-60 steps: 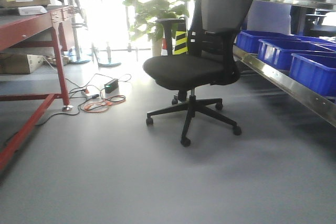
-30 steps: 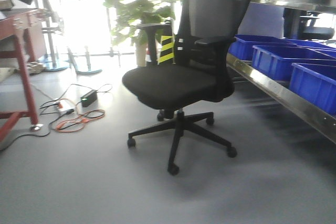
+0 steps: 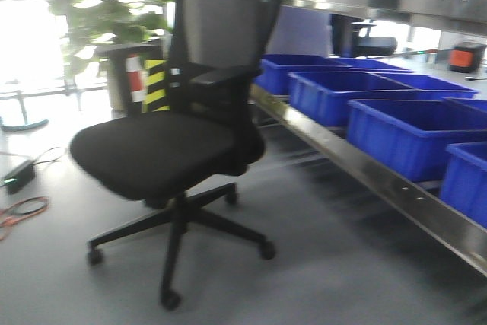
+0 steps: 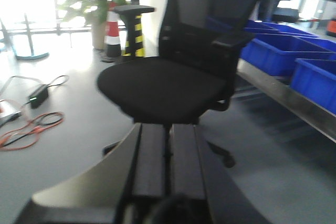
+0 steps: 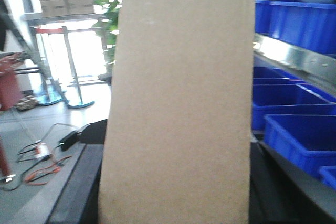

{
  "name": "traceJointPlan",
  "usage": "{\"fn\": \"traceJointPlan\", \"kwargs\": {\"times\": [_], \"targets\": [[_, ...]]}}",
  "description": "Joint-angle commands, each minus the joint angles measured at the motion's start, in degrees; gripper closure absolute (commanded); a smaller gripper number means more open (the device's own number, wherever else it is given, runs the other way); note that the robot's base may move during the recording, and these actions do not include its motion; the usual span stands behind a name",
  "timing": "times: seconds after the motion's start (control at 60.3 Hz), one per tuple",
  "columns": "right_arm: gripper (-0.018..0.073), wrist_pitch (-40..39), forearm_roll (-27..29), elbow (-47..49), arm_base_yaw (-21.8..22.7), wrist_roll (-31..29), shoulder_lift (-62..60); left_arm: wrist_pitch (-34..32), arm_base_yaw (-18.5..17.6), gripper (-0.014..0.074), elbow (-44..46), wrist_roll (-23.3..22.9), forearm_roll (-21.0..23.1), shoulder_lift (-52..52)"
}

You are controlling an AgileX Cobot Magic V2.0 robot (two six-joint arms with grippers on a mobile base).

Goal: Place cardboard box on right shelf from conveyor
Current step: 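Drive away from the conveyor past the black chair, holding the box, then drive up to the steel shelf rack with blue bins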

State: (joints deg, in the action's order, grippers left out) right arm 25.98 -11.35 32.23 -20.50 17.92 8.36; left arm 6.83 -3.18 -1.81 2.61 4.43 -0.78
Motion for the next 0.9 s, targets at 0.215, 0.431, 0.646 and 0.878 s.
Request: {"fn": "traceJointPlan", "kwargs": {"times": [0.215,0.431,0.646,0.878], "targets": [[0.0499,-6.32,-0.86,1.65,0.3,-0.7,0.73,-4.93,-0.42,0.0713,-0.48,0.02,0.34,-0.86],[0.0499,-6.32,-0.86,1.65,0.3,-0.7,0.73,-4.93,-1.02,0.0712,-0.48,0.02,0.34,-0.86],[0.0499,-6.32,-0.86,1.65,0.3,-0.7,0.73,-4.93,-1.4,0.0713,-0.48,0.02,0.34,-0.86],[0.0499,-6.32,-0.86,1.65,0.3,-0.7,0.73,-4.93,0.41,0.0713,-0.48,0.02,0.34,-0.86]]}}
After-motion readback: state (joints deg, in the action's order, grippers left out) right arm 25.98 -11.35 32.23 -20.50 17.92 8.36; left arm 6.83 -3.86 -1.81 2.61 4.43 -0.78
